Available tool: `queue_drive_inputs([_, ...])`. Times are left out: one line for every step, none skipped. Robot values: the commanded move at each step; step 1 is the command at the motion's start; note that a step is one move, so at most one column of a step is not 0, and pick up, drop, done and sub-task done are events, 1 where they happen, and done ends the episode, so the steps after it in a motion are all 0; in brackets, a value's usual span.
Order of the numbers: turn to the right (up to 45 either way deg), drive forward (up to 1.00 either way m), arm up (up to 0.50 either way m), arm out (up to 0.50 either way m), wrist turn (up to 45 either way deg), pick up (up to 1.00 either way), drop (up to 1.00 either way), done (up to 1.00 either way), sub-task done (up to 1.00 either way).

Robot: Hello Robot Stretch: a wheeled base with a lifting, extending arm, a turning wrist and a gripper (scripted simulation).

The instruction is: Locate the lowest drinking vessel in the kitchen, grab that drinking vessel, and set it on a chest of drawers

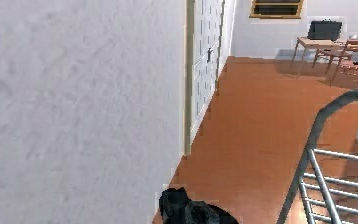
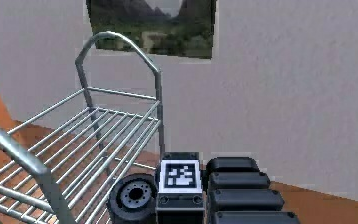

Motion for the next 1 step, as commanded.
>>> queue_drive_inputs([15.0,0.00,0.00,0.00,0.0,0.00,0.00,0.00,0.00])
